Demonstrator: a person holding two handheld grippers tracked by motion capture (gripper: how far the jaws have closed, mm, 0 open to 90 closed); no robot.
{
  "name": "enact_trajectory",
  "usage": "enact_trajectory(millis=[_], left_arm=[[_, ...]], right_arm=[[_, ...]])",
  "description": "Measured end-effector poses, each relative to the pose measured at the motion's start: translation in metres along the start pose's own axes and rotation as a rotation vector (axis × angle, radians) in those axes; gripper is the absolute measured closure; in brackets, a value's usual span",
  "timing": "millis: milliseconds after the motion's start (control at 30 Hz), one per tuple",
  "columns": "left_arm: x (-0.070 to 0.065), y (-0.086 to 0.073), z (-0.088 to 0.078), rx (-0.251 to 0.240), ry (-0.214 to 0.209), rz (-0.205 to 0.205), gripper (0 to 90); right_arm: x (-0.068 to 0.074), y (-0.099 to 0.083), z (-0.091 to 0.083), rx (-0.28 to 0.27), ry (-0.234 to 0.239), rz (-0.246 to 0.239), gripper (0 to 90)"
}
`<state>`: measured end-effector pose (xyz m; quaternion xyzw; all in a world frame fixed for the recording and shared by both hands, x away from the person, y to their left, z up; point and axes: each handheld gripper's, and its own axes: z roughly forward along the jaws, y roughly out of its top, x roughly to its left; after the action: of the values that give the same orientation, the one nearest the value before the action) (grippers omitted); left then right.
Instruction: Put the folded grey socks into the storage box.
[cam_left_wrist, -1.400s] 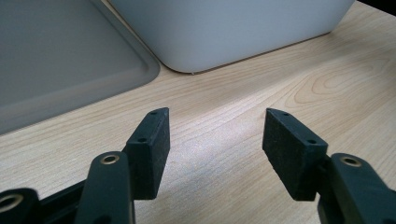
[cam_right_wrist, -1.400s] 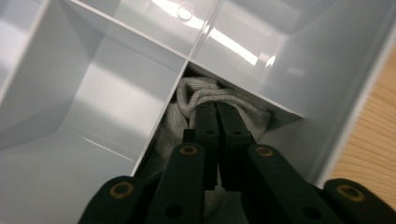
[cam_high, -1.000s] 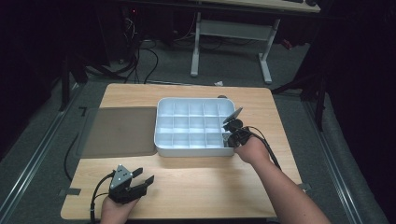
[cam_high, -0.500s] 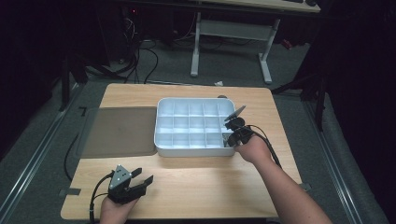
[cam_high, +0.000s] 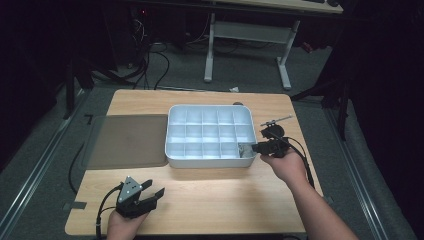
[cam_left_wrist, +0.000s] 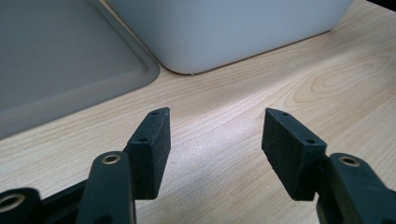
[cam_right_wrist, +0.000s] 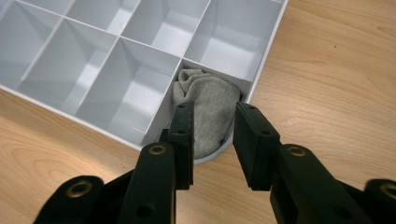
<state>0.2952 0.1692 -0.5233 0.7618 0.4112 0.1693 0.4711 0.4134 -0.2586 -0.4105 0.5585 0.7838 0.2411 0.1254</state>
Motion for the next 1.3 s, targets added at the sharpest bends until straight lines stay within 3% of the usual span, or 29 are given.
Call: enact_trajectory(millis=[200, 300, 600, 933, 1167, 1300], left_arm=[[-0.001, 0.000, 0.000, 0.002, 0.008, 0.000, 42.5], [-0.002, 0.001, 0.000, 0.001, 0.014, 0.004, 42.2], [-0.003, 0.001, 0.003, 0.010, 0.023, 0.010, 41.2], [-0.003, 0.000, 0.003, -0.006, 0.024, -0.004, 40.3], [-0.007, 0.000, 0.003, 0.005, 0.047, 0.034, 40.3], [-0.010, 0.000, 0.004, 0.005, 0.042, 0.043, 39.9]], right_arm=[[-0.006, -0.020, -0.008, -0.078, 0.030, 0.035, 58.9], [-0.008, -0.031, -0.010, -0.122, 0.028, 0.037, 58.8], [-0.012, -0.066, -0.013, -0.220, 0.012, -0.003, 56.0], [-0.006, -0.099, -0.002, -0.328, -0.029, -0.067, 51.8], [0.002, -0.117, 0.010, -0.395, -0.022, -0.091, 51.0], [0.010, -0.127, 0.019, -0.422, -0.030, -0.079, 50.0]])
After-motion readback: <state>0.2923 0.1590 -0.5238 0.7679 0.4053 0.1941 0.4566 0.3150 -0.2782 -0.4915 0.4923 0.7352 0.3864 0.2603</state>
